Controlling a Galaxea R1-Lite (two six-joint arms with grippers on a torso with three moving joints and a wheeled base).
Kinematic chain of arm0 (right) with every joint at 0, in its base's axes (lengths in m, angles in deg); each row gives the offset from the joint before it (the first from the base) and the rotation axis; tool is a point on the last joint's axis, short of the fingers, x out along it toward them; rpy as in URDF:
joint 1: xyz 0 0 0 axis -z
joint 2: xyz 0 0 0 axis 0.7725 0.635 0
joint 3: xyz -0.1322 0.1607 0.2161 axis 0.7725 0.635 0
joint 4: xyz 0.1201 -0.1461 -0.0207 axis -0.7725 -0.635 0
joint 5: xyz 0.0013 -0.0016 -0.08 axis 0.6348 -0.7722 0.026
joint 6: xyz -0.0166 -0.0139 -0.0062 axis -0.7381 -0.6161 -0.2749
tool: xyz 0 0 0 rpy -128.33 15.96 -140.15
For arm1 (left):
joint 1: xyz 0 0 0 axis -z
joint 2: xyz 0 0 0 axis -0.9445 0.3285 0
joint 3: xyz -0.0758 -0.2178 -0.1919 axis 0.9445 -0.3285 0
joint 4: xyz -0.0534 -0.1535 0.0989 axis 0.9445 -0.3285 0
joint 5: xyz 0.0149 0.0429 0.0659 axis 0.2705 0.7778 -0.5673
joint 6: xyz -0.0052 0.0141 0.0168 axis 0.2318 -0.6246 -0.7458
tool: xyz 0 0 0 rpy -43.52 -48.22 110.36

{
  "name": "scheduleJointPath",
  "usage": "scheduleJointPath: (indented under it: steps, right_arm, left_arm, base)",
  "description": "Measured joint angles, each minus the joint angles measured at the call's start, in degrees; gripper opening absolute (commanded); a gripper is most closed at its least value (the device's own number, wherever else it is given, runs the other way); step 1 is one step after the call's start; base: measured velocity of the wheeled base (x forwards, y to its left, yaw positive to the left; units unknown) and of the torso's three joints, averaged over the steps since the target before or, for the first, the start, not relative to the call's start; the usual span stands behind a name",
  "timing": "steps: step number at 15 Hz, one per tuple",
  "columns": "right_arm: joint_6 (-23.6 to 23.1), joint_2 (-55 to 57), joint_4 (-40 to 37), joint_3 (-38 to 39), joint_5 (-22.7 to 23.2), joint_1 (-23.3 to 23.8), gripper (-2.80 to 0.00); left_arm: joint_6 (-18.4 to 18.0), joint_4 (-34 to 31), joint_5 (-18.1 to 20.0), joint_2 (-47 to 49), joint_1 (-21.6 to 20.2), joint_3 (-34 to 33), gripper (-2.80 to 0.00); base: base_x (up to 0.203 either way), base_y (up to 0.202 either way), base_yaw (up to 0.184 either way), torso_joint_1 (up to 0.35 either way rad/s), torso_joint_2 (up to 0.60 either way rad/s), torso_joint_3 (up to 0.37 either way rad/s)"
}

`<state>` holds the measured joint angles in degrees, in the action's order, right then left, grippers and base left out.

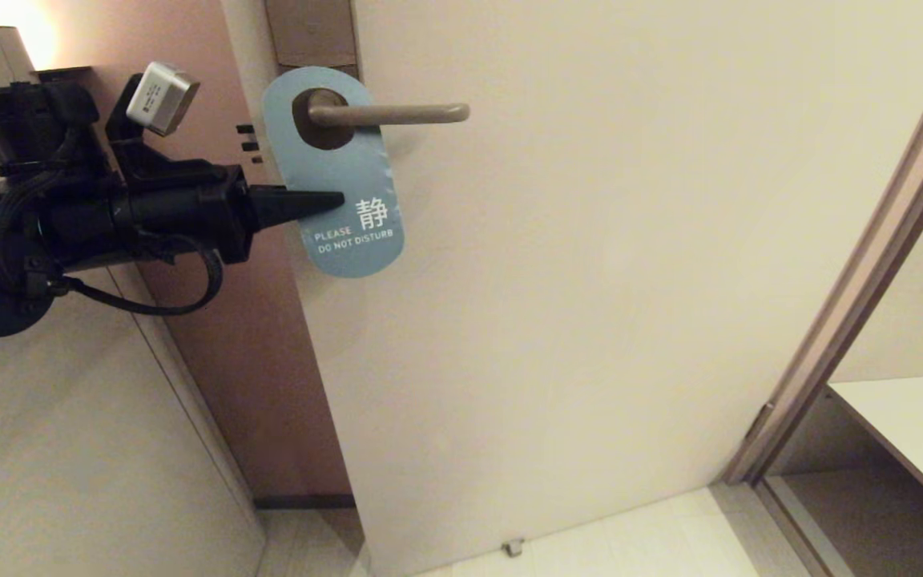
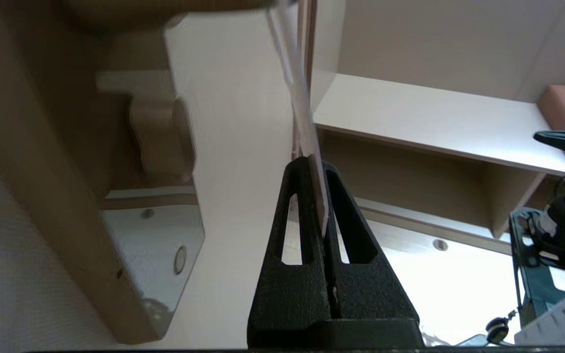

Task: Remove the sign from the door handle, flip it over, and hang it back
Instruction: Take down the sign

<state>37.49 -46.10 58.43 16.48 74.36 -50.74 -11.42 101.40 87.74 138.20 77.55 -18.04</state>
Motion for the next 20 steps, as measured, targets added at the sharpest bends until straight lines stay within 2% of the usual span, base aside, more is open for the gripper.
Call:
scheduleJointPath:
  steps: [4,8,15,20]
  right_arm:
    - [0.0,0.0,0.0,0.0,0.0,0.0,-2.80]
    - [0.0,0.0,0.0,0.0,0.0,0.0,-2.80]
    - [0.0,0.0,0.0,0.0,0.0,0.0,-2.80]
    - [0.0,0.0,0.0,0.0,0.0,0.0,-2.80]
  left_arm:
    - [0.0,-0.2,-4.2,-1.9,2.5,-0.9,-2.80]
    - [0.1,-0.3,-6.4,-4.3,4.5,-3.6,-2.80]
    - [-0.1,-0.3,-14.0,-7.4,5.1,-6.8,-2.80]
    - [-0.1,-0.6,-14.9,-8.9,5.1,-7.4,-2.80]
  base:
    - [0.000,0.000,0.000,0.000,0.00,0.000]
    - [0.000,0.000,0.000,0.000,0.00,0.000]
    - [0.000,0.000,0.000,0.000,0.00,0.000]
    - [0.000,0.000,0.000,0.000,0.00,0.000]
